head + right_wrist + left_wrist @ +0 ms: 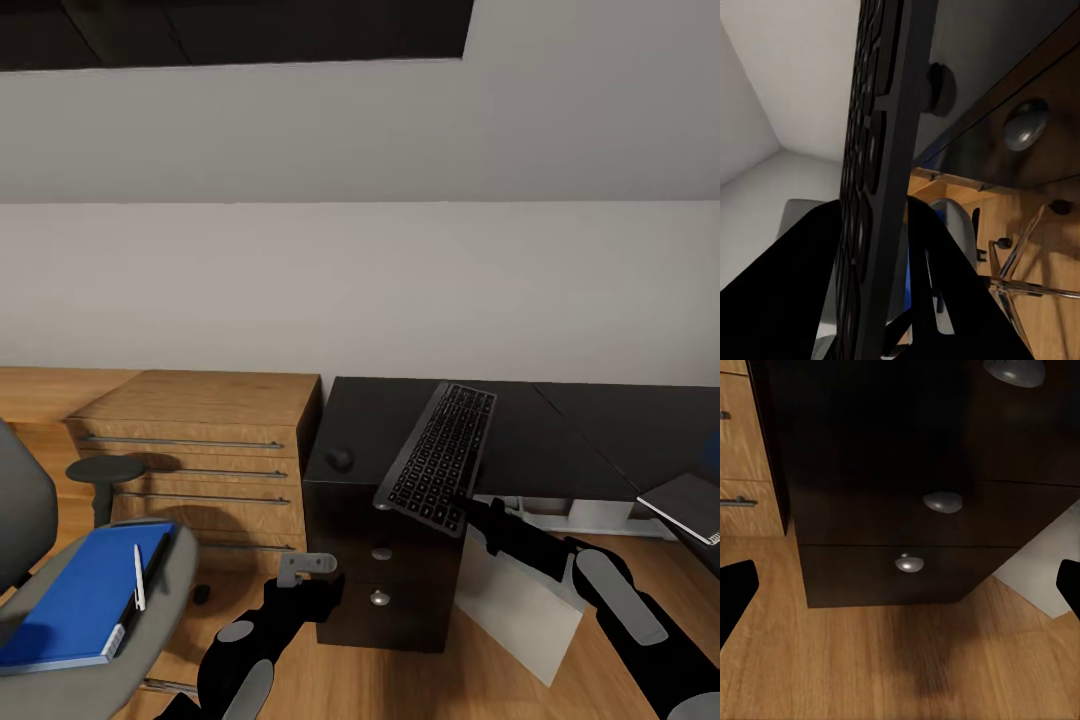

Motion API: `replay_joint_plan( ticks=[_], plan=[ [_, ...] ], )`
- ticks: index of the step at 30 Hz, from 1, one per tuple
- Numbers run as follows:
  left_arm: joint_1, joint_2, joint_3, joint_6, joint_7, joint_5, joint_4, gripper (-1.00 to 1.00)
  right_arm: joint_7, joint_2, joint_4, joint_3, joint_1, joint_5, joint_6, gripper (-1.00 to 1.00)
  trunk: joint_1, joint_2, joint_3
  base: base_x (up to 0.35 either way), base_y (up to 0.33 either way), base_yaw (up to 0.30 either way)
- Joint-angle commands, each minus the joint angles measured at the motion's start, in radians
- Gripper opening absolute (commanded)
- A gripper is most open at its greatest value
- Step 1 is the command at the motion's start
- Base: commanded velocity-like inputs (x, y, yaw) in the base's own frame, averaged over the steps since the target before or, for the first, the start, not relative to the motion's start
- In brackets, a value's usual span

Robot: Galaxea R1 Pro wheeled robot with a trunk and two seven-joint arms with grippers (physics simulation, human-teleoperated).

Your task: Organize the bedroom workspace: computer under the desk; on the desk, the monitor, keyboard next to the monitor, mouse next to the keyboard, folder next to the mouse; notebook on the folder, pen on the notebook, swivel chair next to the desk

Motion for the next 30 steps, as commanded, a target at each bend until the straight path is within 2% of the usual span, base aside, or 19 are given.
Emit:
replay_joint_plan(
  ticks=[1,15,30],
  plan=[
    [-0.001,0.001,-0.003,0.002,0.01,0.011,-0.001,1.0,0.005,-0.001,0.0,0.002,-0.001,0.001,0.001,-1.0,0.0,-0.001,-0.001,0.0,0.0,0.0],
    [-0.001,0.001,-0.002,0.002,0.01,0.011,-0.001,1.0,0.007,0.007,0.012,0.002,-0.001,-0.007,-0.002,-1.0,0.0,-0.001,-0.001,0.0,0.0,0.01],
    [-0.001,0.001,-0.002,0.002,0.01,0.01,-0.001,1.0,0.005,0.007,0.013,0.0,-0.001,-0.005,-0.004,-1.0,0.0,-0.001,-0.001,0.0,0.0,0.143]
  ],
)
